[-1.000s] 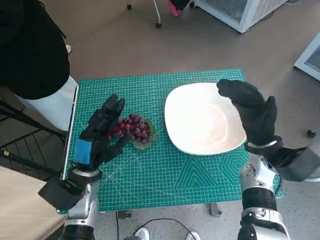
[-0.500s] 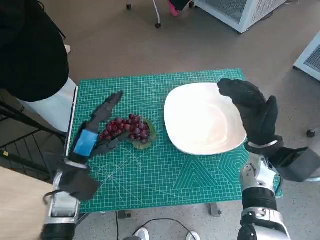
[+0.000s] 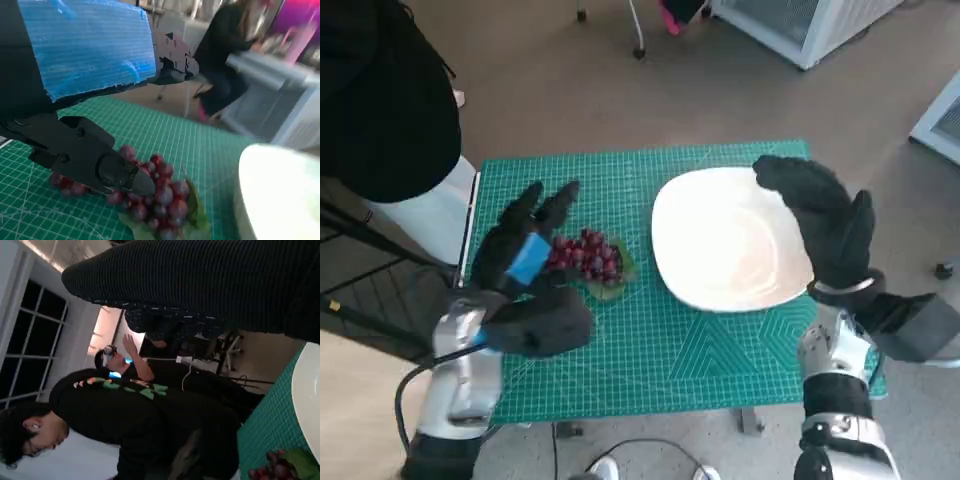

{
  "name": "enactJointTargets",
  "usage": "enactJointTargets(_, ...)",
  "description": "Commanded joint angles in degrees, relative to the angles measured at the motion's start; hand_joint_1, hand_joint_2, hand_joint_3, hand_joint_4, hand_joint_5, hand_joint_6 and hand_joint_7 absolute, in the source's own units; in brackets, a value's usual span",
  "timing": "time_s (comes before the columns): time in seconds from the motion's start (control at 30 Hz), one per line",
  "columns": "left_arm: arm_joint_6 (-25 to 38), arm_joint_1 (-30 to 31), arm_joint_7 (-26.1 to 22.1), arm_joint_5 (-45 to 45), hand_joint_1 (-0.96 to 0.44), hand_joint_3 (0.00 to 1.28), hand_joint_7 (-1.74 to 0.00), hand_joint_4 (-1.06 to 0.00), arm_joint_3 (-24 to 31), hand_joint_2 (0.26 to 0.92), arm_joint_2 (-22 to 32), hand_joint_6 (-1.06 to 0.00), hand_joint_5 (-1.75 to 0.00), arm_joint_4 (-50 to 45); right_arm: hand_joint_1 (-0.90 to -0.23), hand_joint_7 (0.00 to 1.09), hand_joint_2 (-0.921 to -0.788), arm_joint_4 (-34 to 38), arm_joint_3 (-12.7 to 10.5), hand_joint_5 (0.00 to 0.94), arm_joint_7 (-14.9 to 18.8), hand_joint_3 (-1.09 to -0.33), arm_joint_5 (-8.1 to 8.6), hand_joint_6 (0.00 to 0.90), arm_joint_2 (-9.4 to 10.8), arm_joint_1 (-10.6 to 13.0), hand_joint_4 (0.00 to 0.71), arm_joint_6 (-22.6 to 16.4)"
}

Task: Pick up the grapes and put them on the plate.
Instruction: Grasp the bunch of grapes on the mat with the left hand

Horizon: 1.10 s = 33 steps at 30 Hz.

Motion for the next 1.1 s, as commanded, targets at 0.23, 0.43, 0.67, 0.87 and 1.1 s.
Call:
enactJointTargets(0.23,5.04,-6.01,-0.56,2.12,-0.3,0.0,0.0,-0.07,-6.63,0.736,1.24,-0.19,0.0,8.61,-0.596,0.01,-0.921,0.24,0.08,0.0,0.2,-0.581,-0.43,0.396,-0.58,1.0,0.312,0.42)
enactJointTargets(0.43,5.64,-8.66,-1.35,1.86,-0.3,0.0,0.0,-0.07,-9.21,0.738,2.25,-0.19,0.0,12.59,-0.597,0.01,-0.921,0.13,0.09,0.0,0.52,-0.582,-0.28,0.396,-1.0,1.01,0.311,0.78)
enactJointTargets(0.67,5.3,-13.42,-1.34,1.37,-0.32,0.0,0.0,-0.06,-12.08,0.741,2.34,-0.18,0.0,20.71,-0.602,0.01,-0.921,-0.06,0.07,0.0,0.98,-0.582,-0.07,0.396,-1.19,1.07,0.311,1.33)
enactJointTargets(0.87,4.52,-17.77,0.03,0.51,-0.33,0.0,0.0,-0.06,-14.04,0.743,1.69,-0.18,0.0,29.46,-0.604,0.01,-0.921,-0.67,0.24,0.0,0.85,-0.581,-0.23,0.397,-1.23,1.18,0.31,1.57)
enactJointTargets(1.1,3.0,-22.47,2.87,-1.15,-0.33,0.0,0.0,-0.06,-15.85,0.744,0.65,-0.17,0.0,40.72,-0.607,0.01,-0.921,-1.52,0.37,0.0,0.74,-0.579,-0.26,0.4,-1.32,1.61,0.311,1.79)
